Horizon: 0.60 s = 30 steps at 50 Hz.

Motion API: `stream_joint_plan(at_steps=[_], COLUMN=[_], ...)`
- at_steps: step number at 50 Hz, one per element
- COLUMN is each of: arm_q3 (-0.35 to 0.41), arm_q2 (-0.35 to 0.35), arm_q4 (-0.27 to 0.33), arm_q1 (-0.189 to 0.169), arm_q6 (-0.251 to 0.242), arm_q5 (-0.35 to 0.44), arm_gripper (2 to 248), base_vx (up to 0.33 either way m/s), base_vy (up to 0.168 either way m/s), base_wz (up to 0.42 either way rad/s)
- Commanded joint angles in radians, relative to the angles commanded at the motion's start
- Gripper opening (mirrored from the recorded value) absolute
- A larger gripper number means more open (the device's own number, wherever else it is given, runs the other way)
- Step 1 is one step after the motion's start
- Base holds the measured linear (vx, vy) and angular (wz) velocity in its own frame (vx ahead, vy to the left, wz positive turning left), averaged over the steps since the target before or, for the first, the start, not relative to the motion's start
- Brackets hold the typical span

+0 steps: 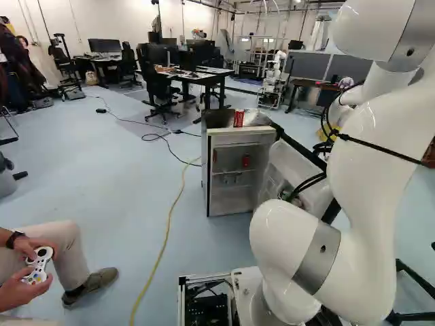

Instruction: Grab a drink from the fridge

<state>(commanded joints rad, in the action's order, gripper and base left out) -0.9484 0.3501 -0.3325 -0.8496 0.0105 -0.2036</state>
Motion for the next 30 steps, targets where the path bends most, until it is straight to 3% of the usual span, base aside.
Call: stream_joint_plan(at_steps=[30], arm_q3=[0.063], arm_q2=[-0.049], arm_q4=[0.0], arm_q1=[0.037], arm_q6=[0.0], arm_q5=[0.0], arm_gripper=[247], base_vx=[0.0], base_vy=[0.0], base_wz=[0.0])
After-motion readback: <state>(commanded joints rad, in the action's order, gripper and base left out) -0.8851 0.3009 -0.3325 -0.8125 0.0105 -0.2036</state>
